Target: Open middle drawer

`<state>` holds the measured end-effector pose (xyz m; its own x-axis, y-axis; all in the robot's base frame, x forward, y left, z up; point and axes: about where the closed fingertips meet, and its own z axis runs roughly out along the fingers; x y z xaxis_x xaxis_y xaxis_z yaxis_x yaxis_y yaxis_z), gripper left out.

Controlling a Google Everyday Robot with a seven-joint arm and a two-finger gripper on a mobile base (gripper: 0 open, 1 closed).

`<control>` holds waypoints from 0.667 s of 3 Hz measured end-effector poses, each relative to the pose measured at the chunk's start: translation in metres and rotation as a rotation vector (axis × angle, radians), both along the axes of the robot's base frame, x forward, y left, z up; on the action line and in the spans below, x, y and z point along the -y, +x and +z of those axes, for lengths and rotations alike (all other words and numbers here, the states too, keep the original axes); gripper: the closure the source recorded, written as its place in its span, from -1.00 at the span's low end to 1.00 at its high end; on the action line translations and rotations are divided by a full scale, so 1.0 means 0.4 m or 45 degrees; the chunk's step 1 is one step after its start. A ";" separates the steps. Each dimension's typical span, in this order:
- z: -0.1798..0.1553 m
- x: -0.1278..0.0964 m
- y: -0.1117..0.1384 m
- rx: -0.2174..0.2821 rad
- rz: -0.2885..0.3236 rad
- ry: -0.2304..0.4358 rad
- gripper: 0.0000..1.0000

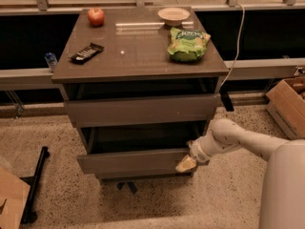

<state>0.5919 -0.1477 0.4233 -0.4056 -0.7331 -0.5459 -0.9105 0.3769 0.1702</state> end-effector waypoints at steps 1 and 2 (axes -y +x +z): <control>0.007 0.000 -0.002 -0.002 0.002 0.000 0.41; 0.008 0.000 -0.002 -0.002 0.002 0.000 0.15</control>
Offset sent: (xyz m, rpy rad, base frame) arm -0.1151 -0.0359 0.0363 -0.0727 0.2705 0.2031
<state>0.5912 -0.1478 0.4263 -0.4054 -0.7339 -0.5450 -0.9108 0.3756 0.1716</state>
